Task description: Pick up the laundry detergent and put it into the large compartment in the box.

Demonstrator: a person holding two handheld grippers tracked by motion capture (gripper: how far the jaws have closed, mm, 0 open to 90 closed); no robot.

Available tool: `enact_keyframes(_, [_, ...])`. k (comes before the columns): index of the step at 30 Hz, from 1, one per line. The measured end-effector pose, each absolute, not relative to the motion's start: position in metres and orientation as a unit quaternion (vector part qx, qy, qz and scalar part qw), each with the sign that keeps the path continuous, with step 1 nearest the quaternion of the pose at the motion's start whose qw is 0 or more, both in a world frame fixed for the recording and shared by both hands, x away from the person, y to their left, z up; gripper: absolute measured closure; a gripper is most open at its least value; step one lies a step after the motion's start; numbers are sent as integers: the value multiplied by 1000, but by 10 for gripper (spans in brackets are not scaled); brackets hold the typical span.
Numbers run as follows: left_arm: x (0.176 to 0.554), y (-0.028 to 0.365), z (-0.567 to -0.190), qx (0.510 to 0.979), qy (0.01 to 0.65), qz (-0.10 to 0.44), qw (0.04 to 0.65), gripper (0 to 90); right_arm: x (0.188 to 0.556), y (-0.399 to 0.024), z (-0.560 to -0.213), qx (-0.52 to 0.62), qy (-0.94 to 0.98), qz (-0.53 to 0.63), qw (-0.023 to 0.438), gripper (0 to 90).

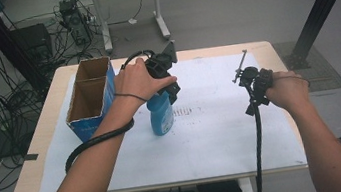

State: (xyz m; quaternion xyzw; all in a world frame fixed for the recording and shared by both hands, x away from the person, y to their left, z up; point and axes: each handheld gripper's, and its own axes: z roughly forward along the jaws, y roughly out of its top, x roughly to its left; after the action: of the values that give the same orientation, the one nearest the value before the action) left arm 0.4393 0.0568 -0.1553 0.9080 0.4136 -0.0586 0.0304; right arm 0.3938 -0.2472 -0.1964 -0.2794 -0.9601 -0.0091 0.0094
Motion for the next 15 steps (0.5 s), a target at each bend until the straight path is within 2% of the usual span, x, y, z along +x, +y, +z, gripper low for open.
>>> enact_keyframes(15, [439,57,-157,907,416,-54,28,62,394,-247,-197,-277,-961,-8,10,39])
